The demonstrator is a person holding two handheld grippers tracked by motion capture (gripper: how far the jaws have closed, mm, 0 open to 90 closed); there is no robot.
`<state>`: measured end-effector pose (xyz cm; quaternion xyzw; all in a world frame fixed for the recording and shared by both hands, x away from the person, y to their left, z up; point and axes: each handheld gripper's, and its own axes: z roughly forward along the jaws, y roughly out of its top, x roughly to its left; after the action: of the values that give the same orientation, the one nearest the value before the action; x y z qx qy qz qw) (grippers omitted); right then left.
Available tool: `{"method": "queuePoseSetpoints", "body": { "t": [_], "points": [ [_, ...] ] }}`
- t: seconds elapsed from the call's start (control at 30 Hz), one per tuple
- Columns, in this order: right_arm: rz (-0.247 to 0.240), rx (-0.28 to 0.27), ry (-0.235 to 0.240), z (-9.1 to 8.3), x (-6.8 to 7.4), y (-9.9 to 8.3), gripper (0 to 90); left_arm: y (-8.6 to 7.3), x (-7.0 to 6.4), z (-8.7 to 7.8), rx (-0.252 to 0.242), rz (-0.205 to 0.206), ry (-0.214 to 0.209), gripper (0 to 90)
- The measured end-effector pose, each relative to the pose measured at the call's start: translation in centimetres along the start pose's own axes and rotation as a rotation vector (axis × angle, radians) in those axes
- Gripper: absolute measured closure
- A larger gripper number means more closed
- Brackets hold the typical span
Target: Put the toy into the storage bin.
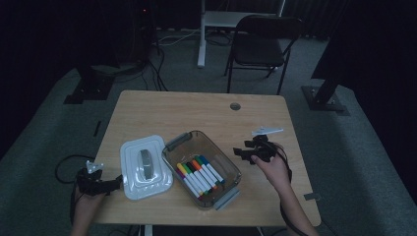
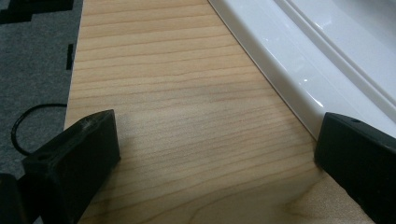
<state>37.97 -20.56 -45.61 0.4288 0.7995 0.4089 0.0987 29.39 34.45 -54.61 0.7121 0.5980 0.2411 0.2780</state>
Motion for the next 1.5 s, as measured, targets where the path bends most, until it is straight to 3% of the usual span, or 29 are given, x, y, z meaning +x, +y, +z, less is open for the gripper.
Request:
{"method": "queuePoseSetpoints", "body": {
  "t": [0.23,0.33,0.53,1.17,1.3,1.37,1.5],
  "points": [
    [0.03,0.037,-0.056,1.2,-1.3,-3.0,35.3,0.0,0.0,0.0,0.0,0.0,0.0,0.6],
    [-0.003,0.05,-0.094,1.9,-1.3,-4.2,34.9,0.0,0.0,0.0,0.0,0.0,0.0,0.6],
    [-0.008,0.067,-0.125,2.8,-1.7,-6.0,34.4,0.0,0.0,0.0,0.0,0.0,0.0,0.6],
    [0.006,0.025,-0.198,3.4,-2.8,-8.1,31.6,0.0,0.0,0.0,0.0,0.0,0.0,0.6],
    [-0.02,-0.001,-0.218,3.7,-2.7,-8.5,23.9,0.0,0.0,0.0,0.0,0.0,0.0,0.5],
    [-0.045,0.015,-0.232,3.9,-2.4,-8.5,21.2,0.0,0.0,0.0,0.0,0.0,0.0,0.6],
    [-0.036,0.02,-0.241,4.0,-2.2,-8.4,17.5,0.0,0.0,0.0,0.0,0.0,0.0,0.6]
  ]
}}
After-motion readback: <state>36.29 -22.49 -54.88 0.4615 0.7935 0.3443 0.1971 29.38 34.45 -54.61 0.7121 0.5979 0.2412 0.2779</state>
